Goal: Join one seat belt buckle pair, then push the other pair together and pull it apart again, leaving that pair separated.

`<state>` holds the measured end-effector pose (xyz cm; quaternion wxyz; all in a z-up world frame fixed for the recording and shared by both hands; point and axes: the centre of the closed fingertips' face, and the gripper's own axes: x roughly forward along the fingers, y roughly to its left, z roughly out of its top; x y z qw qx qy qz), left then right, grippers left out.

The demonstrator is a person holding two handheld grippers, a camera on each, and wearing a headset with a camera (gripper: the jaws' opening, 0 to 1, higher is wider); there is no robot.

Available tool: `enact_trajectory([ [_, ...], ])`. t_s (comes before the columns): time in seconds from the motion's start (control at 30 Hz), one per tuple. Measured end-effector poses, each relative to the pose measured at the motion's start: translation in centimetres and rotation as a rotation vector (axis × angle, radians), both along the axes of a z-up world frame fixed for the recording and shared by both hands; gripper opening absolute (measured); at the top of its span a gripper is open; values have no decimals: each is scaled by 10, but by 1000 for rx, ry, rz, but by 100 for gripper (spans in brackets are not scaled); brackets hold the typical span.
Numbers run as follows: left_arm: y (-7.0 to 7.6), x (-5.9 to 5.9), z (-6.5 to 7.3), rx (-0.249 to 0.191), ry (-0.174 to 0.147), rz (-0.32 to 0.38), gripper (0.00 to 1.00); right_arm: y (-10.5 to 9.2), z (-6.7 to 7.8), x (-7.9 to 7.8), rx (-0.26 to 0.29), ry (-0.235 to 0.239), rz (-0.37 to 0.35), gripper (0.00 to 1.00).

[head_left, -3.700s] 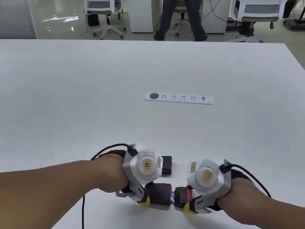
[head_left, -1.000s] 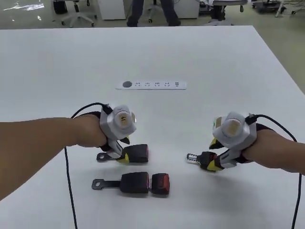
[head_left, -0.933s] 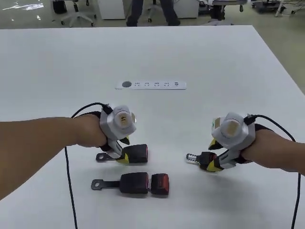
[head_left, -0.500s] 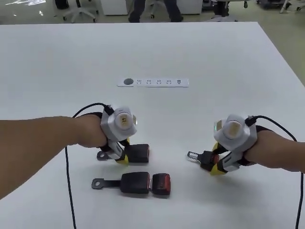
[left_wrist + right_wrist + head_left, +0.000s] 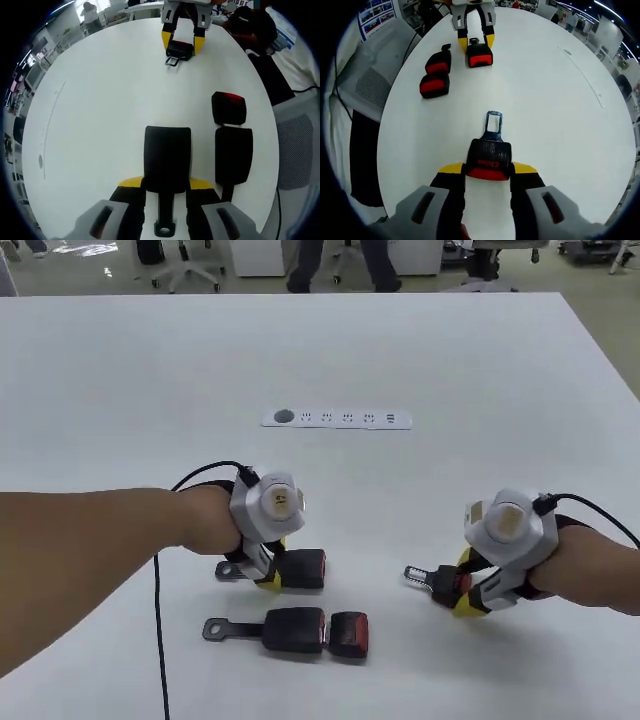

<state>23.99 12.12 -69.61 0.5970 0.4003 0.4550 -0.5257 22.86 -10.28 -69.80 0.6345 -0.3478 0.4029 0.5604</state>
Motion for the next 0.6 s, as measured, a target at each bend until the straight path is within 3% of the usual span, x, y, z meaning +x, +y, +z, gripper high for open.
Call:
enact_trajectory([
  [0.37, -1, -1, 0, 14, -6, -4, 31, 0, 1, 1, -5, -2, -22, 33],
  [0.6, 0, -1, -1, 11, -7, 0, 31, 10, 4, 0, -13, -7, 22, 33],
])
